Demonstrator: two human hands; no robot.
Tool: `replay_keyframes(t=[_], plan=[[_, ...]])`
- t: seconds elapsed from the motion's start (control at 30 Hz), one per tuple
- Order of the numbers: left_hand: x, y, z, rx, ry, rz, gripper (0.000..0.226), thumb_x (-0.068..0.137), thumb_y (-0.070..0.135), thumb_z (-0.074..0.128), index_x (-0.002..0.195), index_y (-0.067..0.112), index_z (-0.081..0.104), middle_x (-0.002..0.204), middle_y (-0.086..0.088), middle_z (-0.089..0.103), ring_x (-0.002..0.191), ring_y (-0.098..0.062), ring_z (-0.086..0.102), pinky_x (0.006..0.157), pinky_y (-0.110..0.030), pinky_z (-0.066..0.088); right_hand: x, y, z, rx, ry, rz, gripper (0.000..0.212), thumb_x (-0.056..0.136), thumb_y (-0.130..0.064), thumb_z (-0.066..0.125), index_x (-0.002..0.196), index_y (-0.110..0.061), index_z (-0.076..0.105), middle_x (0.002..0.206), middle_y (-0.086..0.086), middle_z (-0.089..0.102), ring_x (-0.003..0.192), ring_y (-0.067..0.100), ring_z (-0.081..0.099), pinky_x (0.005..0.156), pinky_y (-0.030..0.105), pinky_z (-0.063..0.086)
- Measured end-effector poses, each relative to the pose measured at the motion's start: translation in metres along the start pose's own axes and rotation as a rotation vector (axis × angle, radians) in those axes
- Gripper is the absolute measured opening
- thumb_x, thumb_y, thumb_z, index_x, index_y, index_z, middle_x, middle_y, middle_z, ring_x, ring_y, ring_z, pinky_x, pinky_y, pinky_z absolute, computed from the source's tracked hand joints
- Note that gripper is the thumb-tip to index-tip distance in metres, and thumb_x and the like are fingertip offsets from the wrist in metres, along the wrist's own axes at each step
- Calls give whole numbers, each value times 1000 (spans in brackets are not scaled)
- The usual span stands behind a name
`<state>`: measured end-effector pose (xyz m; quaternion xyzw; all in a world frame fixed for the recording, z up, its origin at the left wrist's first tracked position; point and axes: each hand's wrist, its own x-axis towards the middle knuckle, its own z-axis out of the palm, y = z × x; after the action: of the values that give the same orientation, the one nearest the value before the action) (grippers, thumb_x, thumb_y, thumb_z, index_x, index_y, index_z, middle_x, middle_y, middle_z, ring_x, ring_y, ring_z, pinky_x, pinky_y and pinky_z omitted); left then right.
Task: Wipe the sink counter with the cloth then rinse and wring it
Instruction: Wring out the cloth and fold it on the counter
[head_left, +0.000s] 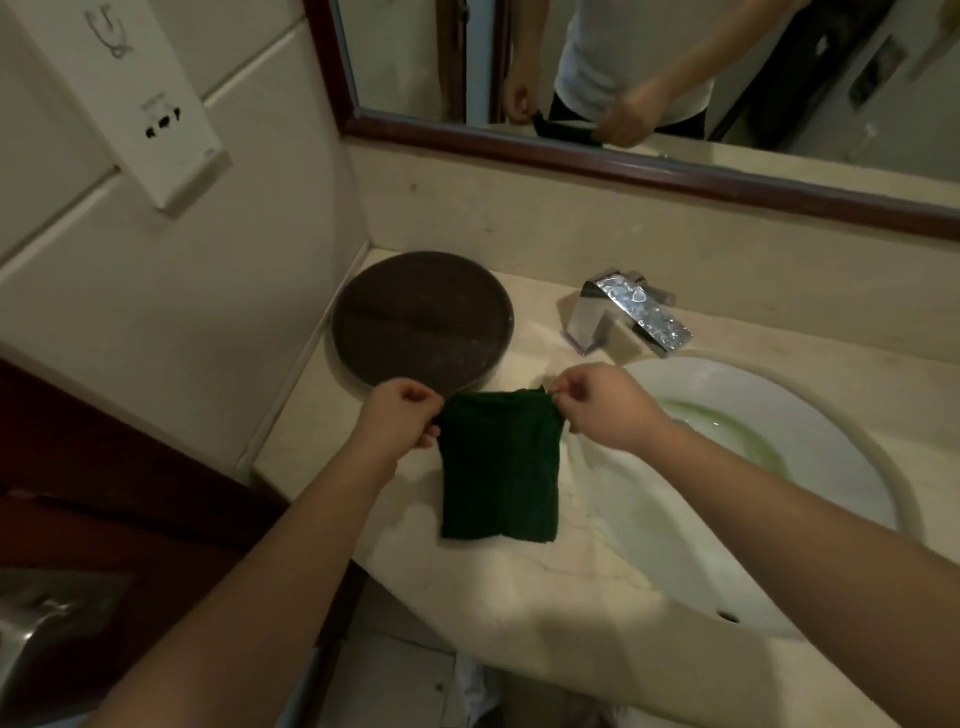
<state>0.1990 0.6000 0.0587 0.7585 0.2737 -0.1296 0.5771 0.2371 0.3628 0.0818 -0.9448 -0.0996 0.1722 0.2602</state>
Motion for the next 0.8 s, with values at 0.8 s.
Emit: replay_keyframes(t=[0.8], plan=[[-59,-113,4,698,-176,751,26,86,25,44,95,13,65,91,-3,65,83,-18,58,73,-32,47,-90,35,93,-39,-48,-299,9,89,-14,51,95,-18,58,84,-7,54,74,9,48,63,18,35]])
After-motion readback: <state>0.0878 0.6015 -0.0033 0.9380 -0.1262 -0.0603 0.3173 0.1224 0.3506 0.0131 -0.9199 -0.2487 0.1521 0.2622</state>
